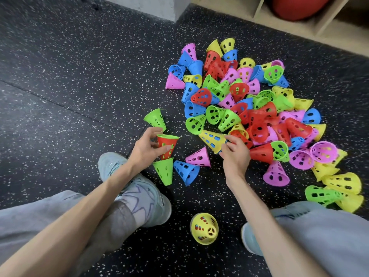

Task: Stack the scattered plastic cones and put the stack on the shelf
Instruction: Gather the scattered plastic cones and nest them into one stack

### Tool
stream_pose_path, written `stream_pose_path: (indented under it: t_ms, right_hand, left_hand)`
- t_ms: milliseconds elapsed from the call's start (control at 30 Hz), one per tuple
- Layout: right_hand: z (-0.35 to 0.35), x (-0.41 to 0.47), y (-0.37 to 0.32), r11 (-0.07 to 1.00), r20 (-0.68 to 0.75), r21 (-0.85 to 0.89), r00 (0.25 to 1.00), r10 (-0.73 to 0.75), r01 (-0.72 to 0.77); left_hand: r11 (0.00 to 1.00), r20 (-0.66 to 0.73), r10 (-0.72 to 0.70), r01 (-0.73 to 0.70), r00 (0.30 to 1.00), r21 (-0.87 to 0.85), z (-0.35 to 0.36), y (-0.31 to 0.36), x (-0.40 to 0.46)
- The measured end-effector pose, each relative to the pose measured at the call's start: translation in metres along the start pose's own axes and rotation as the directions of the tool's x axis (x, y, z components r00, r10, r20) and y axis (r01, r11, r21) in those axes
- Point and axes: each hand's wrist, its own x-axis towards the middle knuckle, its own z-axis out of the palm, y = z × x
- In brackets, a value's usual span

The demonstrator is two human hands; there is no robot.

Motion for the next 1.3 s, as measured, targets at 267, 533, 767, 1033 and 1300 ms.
stream_pose_path:
  t_ms: [267,533,767,1033,1300]
  right_hand:
    - [0.002,-0.019,-0.025,0.993,0.102,0.061,0.989,-0.109,0.104]
    - [0.007,-0.031,-0.041,0.992,0.377,-0.006,0.919,-0.113,0.125]
    - [0.007,-0.041,-0.046,0.997,0.528,0.07,0.846,-0.075,0.045]
    - [0.015,-0.044,-0.034,0.995,0.58,0.064,0.809,-0.099,0.076]
    - [0.007,-0.035,-0.035,0.974,0.466,-0.099,0.874,-0.137,0.205]
  left_hand:
    - [0.987,0.104,0.03,-0.013,0.994,-0.158,0.008,0.016,-0.003]
    - [0.988,0.123,0.067,-0.05,0.99,-0.144,0.017,0.022,-0.01]
    - [0.98,0.172,0.089,-0.055,0.981,-0.19,0.018,0.024,-0.014]
    - [0.983,0.231,0.149,-0.118,0.962,-0.142,0.019,0.026,-0.016]
    - [0.986,0.173,0.122,-0.099,0.977,-0.136,0.018,0.024,-0.015]
